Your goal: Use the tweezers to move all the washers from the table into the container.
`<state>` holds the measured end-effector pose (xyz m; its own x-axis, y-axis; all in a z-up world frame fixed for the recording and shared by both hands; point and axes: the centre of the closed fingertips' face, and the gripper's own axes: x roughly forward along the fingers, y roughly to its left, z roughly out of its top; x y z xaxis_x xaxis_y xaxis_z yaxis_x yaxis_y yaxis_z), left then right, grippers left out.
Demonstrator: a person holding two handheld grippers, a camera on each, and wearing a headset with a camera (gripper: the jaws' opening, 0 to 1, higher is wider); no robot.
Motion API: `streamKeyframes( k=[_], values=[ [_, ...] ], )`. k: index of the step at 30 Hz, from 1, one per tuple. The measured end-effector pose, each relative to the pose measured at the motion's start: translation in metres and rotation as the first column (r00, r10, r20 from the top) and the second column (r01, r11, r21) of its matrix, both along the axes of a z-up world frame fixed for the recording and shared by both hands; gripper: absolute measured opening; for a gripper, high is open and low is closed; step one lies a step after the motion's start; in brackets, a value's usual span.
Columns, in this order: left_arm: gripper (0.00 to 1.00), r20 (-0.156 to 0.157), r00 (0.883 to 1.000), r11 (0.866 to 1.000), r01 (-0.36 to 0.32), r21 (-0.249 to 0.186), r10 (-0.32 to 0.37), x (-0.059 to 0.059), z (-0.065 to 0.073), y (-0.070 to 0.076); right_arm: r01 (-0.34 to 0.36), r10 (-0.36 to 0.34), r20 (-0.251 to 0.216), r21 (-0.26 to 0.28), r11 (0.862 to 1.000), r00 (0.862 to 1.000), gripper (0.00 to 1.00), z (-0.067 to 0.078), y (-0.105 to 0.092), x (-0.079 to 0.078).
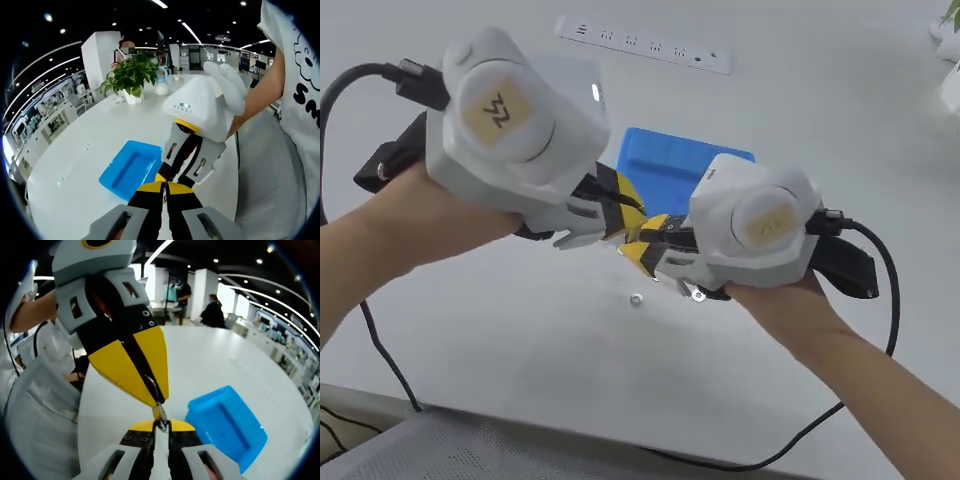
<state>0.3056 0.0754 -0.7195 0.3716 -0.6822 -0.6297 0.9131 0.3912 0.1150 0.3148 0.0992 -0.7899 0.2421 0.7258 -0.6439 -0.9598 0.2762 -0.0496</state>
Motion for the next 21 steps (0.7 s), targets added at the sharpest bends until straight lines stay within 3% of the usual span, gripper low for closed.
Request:
streamKeyframes(
  k=[21],
  values=[
    [0.0, 0.091, 0.996, 1.0, 0.015, 0.007, -0.016, 0.03, 0.024, -0.005, 0.045, -0.046, 0.066, 0.017, 0.999, 0.997, 0.05, 0.028, -0.001, 0.035]
  ],
)
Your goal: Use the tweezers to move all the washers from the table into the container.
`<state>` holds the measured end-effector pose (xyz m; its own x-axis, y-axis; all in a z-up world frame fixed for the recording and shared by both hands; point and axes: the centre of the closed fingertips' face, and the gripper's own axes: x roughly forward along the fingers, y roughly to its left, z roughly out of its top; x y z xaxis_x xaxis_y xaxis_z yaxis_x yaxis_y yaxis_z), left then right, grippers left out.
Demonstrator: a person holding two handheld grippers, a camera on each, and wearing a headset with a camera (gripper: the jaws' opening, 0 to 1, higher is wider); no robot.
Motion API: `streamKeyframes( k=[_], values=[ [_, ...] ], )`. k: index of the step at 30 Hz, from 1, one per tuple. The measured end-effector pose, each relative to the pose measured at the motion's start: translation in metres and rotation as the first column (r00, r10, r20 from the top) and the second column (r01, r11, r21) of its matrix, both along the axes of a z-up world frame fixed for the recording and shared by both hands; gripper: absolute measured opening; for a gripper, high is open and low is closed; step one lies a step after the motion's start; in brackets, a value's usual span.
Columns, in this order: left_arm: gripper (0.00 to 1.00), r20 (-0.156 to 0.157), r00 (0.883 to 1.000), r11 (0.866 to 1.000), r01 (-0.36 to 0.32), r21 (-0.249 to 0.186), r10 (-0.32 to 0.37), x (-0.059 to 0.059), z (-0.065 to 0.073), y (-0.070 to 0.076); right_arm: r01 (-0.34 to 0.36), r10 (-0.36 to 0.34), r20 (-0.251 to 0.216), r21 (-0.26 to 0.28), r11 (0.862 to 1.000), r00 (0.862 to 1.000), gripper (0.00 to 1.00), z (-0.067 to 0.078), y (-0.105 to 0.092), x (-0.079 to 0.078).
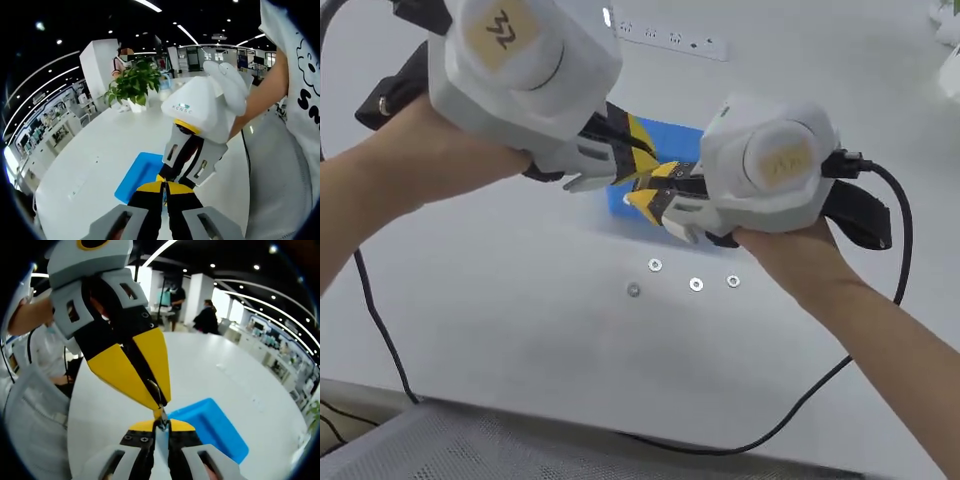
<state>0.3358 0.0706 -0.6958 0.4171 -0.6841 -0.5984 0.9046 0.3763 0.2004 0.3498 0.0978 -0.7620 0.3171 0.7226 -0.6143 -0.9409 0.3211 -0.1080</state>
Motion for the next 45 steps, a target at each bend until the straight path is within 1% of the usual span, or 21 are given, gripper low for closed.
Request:
streamKeyframes(
  k=[3, 5, 8, 10, 12, 13, 14, 15, 16, 17, 19, 24, 28, 30, 33, 34, 35, 37, 38, 41, 45],
  values=[
    [0.0, 0.013, 1.0, 1.0, -0.006, 0.004, 0.006, 0.006, 0.0, 0.0, 0.007, -0.007, 0.006, 0.006, 1.0, 1.0, 0.05, 0.002, 0.001, 0.008],
    [0.0, 0.013, 1.0, 1.0, -0.012, -0.009, 0.013, 0.01, 0.0, -0.001, 0.013, -0.013, 0.014, 0.004, 1.0, 1.0, 0.05, 0.002, 0.0, 0.013],
    [0.0, 0.011, 1.0, 0.999, -0.029, -0.026, 0.03, 0.018, 0.0, 0.001, 0.022, -0.023, 0.011, 0.007, 1.0, 1.0, 0.04, 0.001, 0.001, 0.017],
    [0.0, 0.02, 0.999, 0.999, -0.044, -0.017, 0.045, 0.024, -0.002, 0.004, 0.021, -0.021, 0.023, 0.007, 1.0, 1.0, 0.02, 0.001, -0.001, 0.019],
    [0.0, 0.002, 0.999, 0.999, -0.034, -0.029, 0.034, 0.026, -0.004, 0.002, 0.015, -0.015, 0.015, 0.006, 1.0, 1.0, 0.02, -0.001, 0.001, 0.019],
    [0.0, 0.001, 0.999, 0.999, -0.039, -0.037, 0.039, 0.029, -0.005, 0.001, 0.016, -0.016, 0.007, 0.013, 1.0, 1.0, 0.02, -0.001, 0.002, 0.018],
    [0.0, 0.02, 0.999, 0.998, -0.047, -0.04, 0.048, 0.032, -0.006, 0.0, 0.02, -0.02, 0.007, 0.012, 1.0, 1.0, 0.02, -0.002, 0.003, 0.019],
    [0.0, 0.02, 0.999, 0.998, -0.045, -0.034, 0.046, 0.034, -0.01, -0.001, 0.017, -0.016, 0.02, -0.003, 1.0, 1.0, 0.02, -0.006, 0.005, 0.02],
    [0.0, 0.01, 0.999, 0.998, -0.049, -0.031, 0.05, 0.034, -0.012, -0.002, 0.02, -0.02, 0.016, -0.013, 1.0, 1.0, 0.02, -0.008, 0.005, 0.02],
    [0.0, 0.006, 0.999, 0.998, -0.051, -0.028, 0.051, 0.035, -0.014, -0.002, 0.021, -0.021, 0.011, -0.012, 1.0, 1.0, 0.02, -0.008, 0.004, 0.02],
    [0.0, 0.001, 0.999, 0.998, -0.051, -0.028, 0.051, 0.034, -0.014, -0.002, 0.033, -0.033, 0.001, -0.007, 0.999, 0.999, 0.02, -0.008, 0.002, 0.02],
    [0.0, 0.0, 0.999, 0.998, -0.049, -0.032, 0.049, 0.03, -0.012, 0.001, 0.043, -0.043, 0.006, -0.003, 0.999, 0.999, 0.02, -0.006, -0.002, 0.019],
    [0.0, -0.006, 0.999, 0.998, -0.047, -0.036, 0.047, 0.021, -0.008, 0.0, 0.061, -0.061, -0.014, 0.02, 0.998, 0.998, 0.03, -0.004, -0.001, 0.015],
    [0.0, -0.007, 0.999, 0.998, -0.045, -0.032, 0.045, 0.017, -0.007, 0.002, 0.067, -0.066, -0.024, 0.027, 0.997, 0.998, 0.03, -0.004, -0.002, 0.013],
    [0.0, -0.012, 0.999, 0.998, -0.044, -0.039, 0.043, 0.01, -0.006, 0.004, 0.075, -0.073, -0.041, 0.043, 0.996, 0.997, 0.04, -0.002, -0.005, 0.008],
    [0.0, -0.014, 0.999, 0.998, -0.044, -0.038, 0.043, 0.008, -0.006, 0.004, 0.075, -0.074, -0.039, 0.043, 0.996, 0.997, 0.04, -0.003, -0.004, 0.008],
    [0.0, -0.007, 0.999, 0.999, -0.044, -0.024, 0.044, 0.006, -0.006, 0.004, 0.076, -0.074, -0.038, 0.043, 0.996, 0.997, 0.04, -0.003, -0.005, 0.007],
    [0.0, -0.002, 0.999, 0.999, -0.04, -0.004, 0.04, 0.005, -0.009, 0.005, 0.08, -0.078, -0.036, 0.049, 0.996, 0.996, 0.04, -0.001, -0.005, 0.006],
    [0.0, 0.004, 0.999, 0.999, -0.036, -0.005, 0.036, 0.007, -0.009, 0.004, 0.081, -0.079, -0.035, 0.047, 0.996, 0.996, 0.05, 0.0, -0.005, 0.006],
    [0.0, -0.001, 0.999, 0.999, -0.037, -0.01, 0.037, 0.005, -0.009, 0.005, 0.082, -0.08, -0.039, 0.051, 0.995, 0.996, 0.06, 0.0, -0.006, 0.005],
    [0.0, -0.007, 0.999, 0.999, -0.032, -0.013, 0.032, 0.002, -0.009, 0.004, 0.087, -0.085, -0.029, 0.049, 0.995, 0.996, 0.08, 0.002, -0.007, 0.004]
  ],
)
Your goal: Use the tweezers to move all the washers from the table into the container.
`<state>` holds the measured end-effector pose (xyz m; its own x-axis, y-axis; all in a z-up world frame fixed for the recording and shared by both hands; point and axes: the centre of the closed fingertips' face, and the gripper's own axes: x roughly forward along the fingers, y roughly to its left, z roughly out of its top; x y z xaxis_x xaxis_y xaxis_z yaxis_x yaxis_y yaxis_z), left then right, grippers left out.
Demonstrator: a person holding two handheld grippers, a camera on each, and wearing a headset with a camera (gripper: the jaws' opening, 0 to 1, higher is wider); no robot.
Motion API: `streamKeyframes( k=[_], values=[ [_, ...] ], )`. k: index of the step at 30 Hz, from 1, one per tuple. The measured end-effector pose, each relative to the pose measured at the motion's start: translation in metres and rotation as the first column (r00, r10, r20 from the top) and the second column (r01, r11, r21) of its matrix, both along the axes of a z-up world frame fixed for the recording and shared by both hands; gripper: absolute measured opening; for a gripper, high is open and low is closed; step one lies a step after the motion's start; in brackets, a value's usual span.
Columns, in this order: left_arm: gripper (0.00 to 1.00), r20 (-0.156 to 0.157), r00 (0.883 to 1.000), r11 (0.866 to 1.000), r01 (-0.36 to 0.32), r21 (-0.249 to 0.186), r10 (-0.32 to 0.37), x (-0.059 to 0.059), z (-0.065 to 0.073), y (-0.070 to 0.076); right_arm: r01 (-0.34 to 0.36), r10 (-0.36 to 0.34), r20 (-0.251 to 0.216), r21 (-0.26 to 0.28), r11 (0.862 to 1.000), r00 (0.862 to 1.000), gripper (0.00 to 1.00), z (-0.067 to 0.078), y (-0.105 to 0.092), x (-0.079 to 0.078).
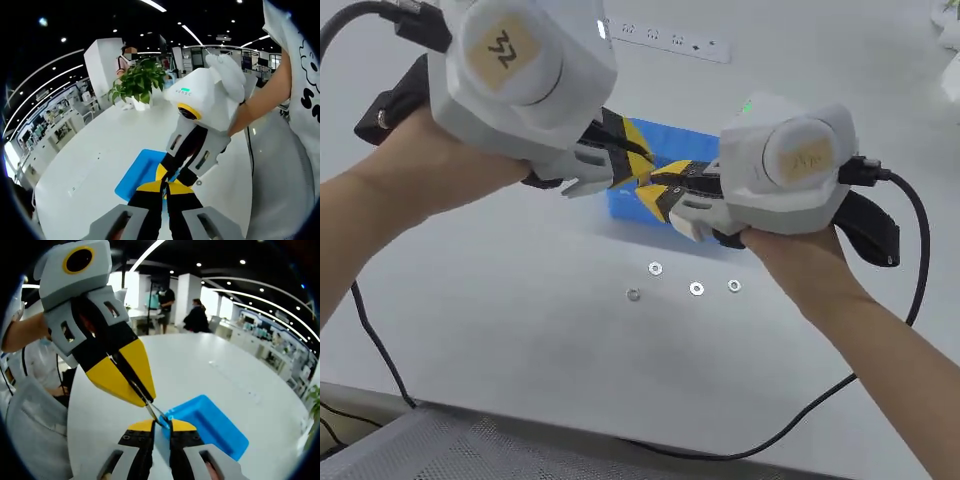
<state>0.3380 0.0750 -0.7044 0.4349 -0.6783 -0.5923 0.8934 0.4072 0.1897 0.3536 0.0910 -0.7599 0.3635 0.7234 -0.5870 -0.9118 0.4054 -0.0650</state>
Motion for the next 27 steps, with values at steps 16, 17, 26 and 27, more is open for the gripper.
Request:
streamKeyframes(
  k=[16, 17, 26, 27],
  values=[
    [0.0, -0.005, 0.998, 0.998, 0.056, 0.029, -0.056, -0.009, -0.004, -0.003, -0.04, 0.04, 0.021, -0.01, 0.999, 0.999, 0.07, -0.001, 0.005, -0.005],
    [0.0, -0.004, 0.998, 0.998, 0.06, 0.032, -0.06, -0.01, -0.004, -0.003, -0.04, 0.041, 0.019, -0.01, 0.999, 0.999, 0.08, -0.001, 0.006, -0.006],
    [0.0, -0.032, 0.984, 0.983, 0.176, 0.049, -0.175, -0.027, -0.009, -0.006, -0.101, 0.101, 0.004, -0.028, 0.994, 0.995, 0.1, -0.009, 0.008, -0.02],
    [0.0, -0.034, 0.981, 0.98, 0.194, 0.051, -0.192, -0.029, -0.01, -0.007, -0.113, 0.113, 0.0, -0.029, 0.993, 0.994, 0.1, -0.01, 0.008, -0.023]
  ],
)
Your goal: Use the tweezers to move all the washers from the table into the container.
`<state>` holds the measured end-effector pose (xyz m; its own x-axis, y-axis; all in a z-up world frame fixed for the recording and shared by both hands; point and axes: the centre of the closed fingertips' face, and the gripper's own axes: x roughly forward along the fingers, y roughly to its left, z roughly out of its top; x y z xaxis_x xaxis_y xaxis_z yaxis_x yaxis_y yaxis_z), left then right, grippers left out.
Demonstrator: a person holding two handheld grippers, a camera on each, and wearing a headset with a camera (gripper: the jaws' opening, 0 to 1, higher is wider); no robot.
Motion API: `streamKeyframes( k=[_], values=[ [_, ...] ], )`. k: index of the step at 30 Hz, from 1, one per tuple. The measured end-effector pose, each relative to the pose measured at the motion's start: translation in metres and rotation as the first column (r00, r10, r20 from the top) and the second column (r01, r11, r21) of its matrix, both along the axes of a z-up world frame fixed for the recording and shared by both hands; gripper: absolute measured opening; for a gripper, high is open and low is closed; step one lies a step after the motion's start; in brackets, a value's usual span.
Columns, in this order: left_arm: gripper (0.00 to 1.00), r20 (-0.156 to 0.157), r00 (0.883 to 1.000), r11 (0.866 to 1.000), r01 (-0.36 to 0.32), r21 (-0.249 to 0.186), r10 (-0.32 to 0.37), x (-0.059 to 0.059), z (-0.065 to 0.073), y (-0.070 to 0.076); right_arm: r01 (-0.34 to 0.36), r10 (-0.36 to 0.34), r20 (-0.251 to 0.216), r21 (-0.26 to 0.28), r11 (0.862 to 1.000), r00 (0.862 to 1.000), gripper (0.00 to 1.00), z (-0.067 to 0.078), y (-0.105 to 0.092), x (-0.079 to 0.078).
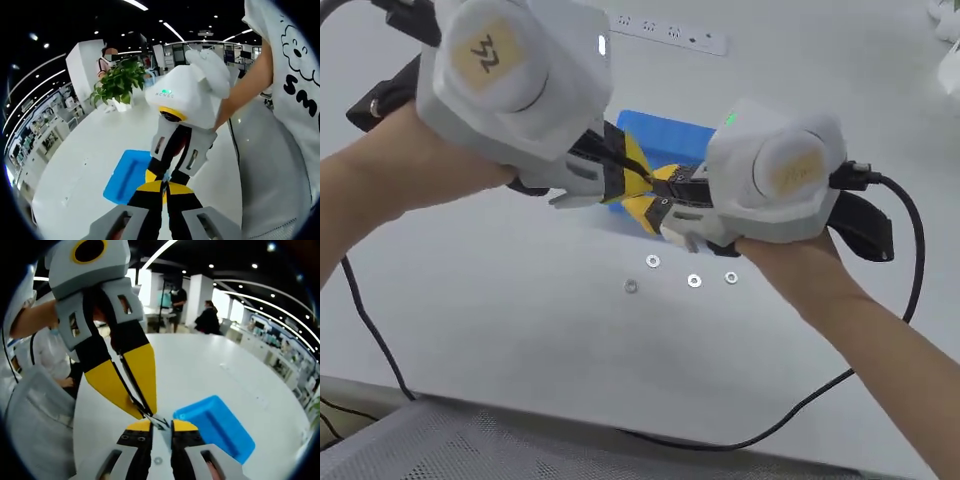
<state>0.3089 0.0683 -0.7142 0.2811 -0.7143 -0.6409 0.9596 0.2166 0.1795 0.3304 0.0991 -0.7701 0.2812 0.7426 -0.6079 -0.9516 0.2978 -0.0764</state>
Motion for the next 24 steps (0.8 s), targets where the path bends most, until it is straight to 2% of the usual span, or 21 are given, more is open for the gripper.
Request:
streamKeyframes(
  k=[3, 7, 11, 13, 14, 15, 16, 20, 24],
  values=[
    [0.0, -0.027, 1.0, 1.0, 0.01, 0.001, -0.01, -0.005, -0.001, 0.0, -0.014, 0.015, -0.023, 0.005, 1.0, 1.0, 0.09, -0.003, -0.001, -0.008],
    [0.0, -0.032, 0.999, 1.0, 0.01, -0.003, -0.01, -0.014, -0.003, -0.002, -0.011, 0.012, -0.053, 0.015, 1.0, 0.999, 0.07, -0.008, -0.002, -0.015],
    [0.0, -0.044, 0.998, 0.998, -0.048, -0.027, 0.047, -0.018, -0.007, 0.001, 0.004, -0.003, -0.067, 0.009, 1.0, 0.998, 0.07, -0.014, -0.005, -0.023],
    [0.0, -0.075, 0.989, 0.991, -0.128, -0.045, 0.125, -0.016, -0.012, 0.004, 0.021, -0.02, -0.073, 0.001, 1.0, 0.997, 0.07, -0.019, -0.007, -0.026],
    [0.0, -0.084, 0.986, 0.988, -0.146, -0.054, 0.141, -0.017, -0.016, 0.004, 0.024, -0.024, -0.077, 0.0, 1.0, 0.997, 0.07, -0.021, -0.008, -0.027],
    [0.0, -0.068, 0.988, 0.988, -0.143, -0.054, 0.14, -0.018, -0.018, 0.004, 0.033, -0.032, -0.087, 0.002, 0.999, 0.996, 0.07, -0.023, -0.009, -0.028],
    [0.0, -0.069, 0.986, 0.986, -0.155, -0.06, 0.151, -0.021, -0.02, 0.004, 0.036, -0.035, -0.092, 0.002, 0.999, 0.995, 0.07, -0.025, -0.009, -0.029],
    [0.0, -0.083, 0.98, 0.981, -0.185, -0.055, 0.18, -0.028, -0.027, 0.002, 0.04, -0.041, -0.117, -0.008, 0.999, 0.992, 0.07, -0.034, -0.01, -0.038],
    [0.0, -0.106, 0.973, 0.975, -0.213, -0.067, 0.205, -0.03, -0.032, 0.0, 0.053, -0.054, -0.144, -0.01, 0.999, 0.988, 0.07, -0.039, -0.01, -0.044]
  ],
)
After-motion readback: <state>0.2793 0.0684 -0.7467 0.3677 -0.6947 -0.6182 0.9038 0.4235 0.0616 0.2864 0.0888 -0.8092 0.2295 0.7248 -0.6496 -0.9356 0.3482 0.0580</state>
